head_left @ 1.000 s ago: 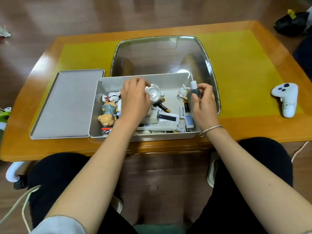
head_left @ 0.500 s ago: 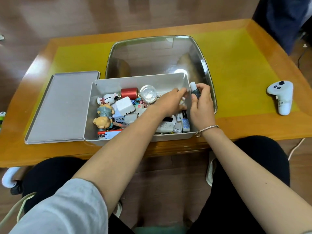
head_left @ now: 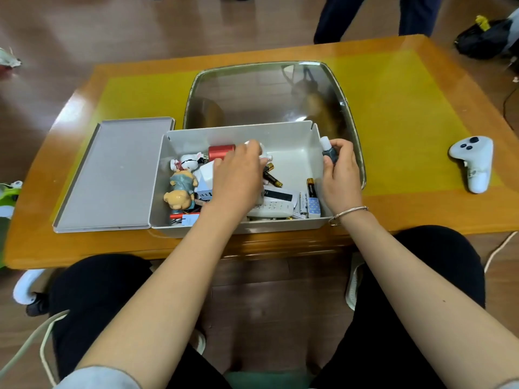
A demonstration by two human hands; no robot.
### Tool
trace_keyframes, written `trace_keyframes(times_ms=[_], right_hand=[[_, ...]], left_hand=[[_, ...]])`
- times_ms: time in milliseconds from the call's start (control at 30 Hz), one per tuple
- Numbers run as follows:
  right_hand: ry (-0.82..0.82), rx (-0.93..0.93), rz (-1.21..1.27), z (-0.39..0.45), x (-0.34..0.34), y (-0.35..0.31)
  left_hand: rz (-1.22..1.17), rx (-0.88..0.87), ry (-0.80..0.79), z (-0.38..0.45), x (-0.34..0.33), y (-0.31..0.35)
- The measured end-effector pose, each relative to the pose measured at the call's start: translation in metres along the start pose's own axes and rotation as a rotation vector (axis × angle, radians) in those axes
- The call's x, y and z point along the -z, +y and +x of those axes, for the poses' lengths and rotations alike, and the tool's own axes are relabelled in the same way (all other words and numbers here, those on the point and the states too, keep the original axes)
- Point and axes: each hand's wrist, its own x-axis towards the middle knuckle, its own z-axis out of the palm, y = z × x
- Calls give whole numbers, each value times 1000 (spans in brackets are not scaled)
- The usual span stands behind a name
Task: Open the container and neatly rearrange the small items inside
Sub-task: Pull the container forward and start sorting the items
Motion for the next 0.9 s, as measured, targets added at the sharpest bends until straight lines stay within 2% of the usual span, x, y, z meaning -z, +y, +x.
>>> trace_keyframes(times_ms=[133,200,333,467,600,800,900], right_hand=[[-2,-4,8,-1,0,0],[-1,-5,3,0,1,0],[-1,4,-5,0,0,0],[6,5,-18,0,0,0],[10,28,-13,0,1,1],[45,150,-88,-3,3,-3],[49,155,-103,-3,3,-5]], left_hand=[[186,163,-30,-15,7,-18],[250,177,-73,-16,5,-20],[193,89,-148,-11,-4,-12],[122,-111,-163,4,-15,1],[49,-275,-375,24,-36,21],[81,-268,-732,40,-67,37],[116,-321,-778,37,-70,33]])
